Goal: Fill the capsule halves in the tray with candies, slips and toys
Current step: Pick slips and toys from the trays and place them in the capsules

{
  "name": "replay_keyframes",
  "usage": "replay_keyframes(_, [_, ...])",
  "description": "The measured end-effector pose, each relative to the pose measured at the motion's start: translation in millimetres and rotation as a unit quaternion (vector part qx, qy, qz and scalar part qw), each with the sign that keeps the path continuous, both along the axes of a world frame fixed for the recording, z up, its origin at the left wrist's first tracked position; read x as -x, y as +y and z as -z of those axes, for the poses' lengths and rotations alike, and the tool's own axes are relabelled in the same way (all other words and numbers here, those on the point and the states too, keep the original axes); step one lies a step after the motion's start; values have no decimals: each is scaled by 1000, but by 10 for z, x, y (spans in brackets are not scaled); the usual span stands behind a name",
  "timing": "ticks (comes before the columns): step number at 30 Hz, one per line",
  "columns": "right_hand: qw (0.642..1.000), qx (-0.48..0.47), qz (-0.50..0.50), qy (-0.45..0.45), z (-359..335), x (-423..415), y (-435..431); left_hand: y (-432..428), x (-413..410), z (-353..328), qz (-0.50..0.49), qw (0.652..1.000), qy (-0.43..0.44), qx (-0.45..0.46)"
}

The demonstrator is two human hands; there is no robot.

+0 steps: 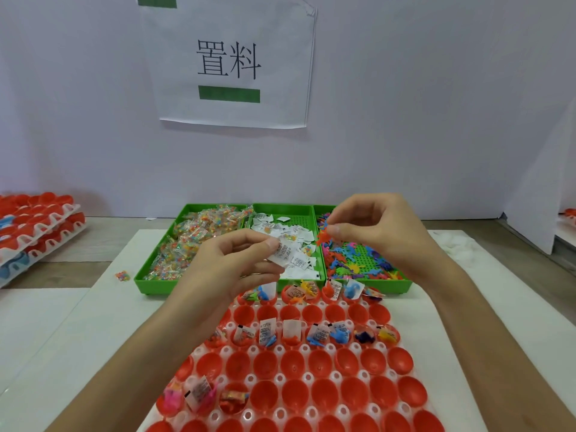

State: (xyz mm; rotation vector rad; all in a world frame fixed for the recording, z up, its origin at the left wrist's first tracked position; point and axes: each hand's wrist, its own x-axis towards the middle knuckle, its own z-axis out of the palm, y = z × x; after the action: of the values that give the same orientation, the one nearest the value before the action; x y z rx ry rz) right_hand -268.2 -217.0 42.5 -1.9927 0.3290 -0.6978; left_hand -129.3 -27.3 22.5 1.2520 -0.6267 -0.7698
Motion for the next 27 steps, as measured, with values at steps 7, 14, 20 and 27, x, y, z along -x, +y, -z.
replay_keyframes(7, [987,-80,-126,-61,-168,-66,472,-1,103,-37,-44,994,57,81])
replay_keyframes(14, [989,-101,-19,-105,-18,-237,651,30,188,-102,-62,992,43,104])
replay_keyframes(20, [986,-98,-2,-133,31,-268,682,57,137,-148,-12,989,95,114])
replay_keyframes(27, [977,-121,-35,-172,27,-277,685,110,80,-197,88,969,184,139])
